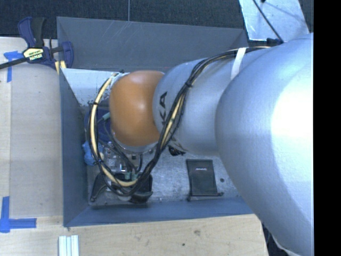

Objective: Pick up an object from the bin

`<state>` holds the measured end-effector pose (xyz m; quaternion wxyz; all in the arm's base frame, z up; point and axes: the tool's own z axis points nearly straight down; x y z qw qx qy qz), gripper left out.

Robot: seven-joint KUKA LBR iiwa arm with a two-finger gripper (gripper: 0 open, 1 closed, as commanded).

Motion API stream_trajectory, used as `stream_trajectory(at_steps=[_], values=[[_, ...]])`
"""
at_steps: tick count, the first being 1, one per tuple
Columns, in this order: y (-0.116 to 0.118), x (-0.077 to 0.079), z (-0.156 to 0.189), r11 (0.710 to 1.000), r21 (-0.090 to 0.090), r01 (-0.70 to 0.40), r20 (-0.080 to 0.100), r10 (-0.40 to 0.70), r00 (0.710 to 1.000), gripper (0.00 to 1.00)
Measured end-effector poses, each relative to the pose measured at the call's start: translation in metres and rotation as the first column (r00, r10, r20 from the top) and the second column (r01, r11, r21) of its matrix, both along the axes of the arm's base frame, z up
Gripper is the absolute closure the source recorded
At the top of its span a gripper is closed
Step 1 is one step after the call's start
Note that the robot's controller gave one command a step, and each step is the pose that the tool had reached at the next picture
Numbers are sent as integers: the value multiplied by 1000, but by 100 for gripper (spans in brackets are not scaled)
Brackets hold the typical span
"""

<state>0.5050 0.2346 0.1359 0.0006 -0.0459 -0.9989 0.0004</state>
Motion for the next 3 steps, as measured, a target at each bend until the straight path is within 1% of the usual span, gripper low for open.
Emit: stream_trajectory(at_steps=[1,2,3], values=[[-9,-11,23,973,2,233,4,-233,973,100],[-65,12,-19,993,-2,121,1,-121,993,100],[-63,12,-17,993,1,119,3,-119,993,0]])
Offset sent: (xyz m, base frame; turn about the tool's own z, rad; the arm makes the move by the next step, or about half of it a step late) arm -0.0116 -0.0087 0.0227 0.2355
